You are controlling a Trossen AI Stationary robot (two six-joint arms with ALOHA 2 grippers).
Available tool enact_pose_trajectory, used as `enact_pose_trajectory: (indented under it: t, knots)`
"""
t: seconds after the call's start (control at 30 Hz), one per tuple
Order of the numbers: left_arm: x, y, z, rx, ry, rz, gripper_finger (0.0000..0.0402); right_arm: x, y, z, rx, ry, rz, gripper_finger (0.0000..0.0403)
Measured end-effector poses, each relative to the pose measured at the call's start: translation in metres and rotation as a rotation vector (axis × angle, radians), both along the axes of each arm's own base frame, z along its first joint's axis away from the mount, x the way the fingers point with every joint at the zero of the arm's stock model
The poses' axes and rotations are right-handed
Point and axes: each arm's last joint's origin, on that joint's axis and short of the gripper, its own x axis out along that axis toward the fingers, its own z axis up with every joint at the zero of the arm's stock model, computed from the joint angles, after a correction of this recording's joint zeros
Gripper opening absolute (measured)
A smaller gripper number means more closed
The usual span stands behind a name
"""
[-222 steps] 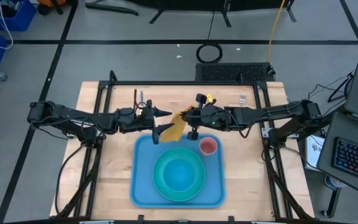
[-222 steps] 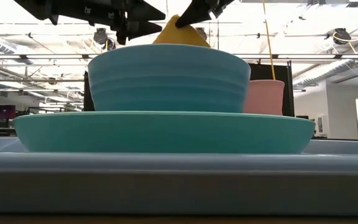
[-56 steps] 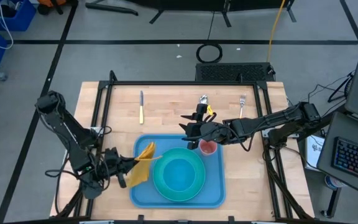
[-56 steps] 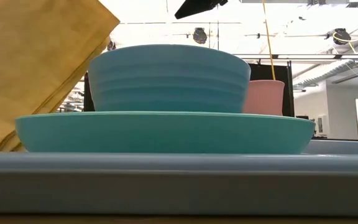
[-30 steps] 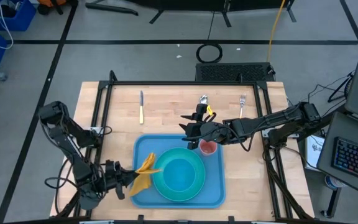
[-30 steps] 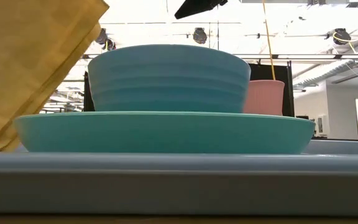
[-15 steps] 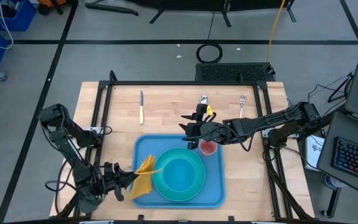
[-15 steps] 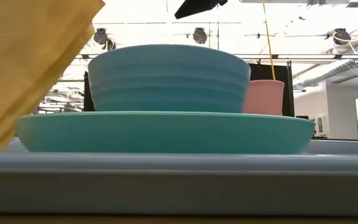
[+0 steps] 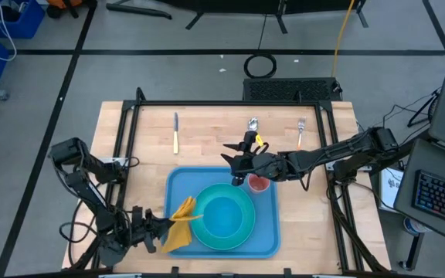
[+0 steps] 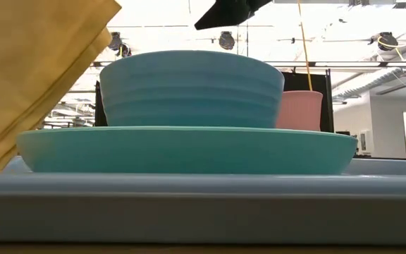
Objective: Set up tray
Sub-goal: Put the yellow napkin on the blue tray at the left of the light blue plate
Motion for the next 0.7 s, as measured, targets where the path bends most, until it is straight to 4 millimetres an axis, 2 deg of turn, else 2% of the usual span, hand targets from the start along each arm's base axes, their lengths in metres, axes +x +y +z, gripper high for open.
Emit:
enact_pose_trajectory:
  t: [0.13,0.7]
  knots:
    - [-0.001,-0.001,0.001,0.038,0.01,0.003,0.0004,0.0,0.0,-0.002,-0.005,0.0,0.0,0.015]
    - [-0.005,0.01,-0.021,0.054,0.054,0.016,0.0009,0.0,0.0,-0.002,-0.002,-0.005,-0.002,0.015]
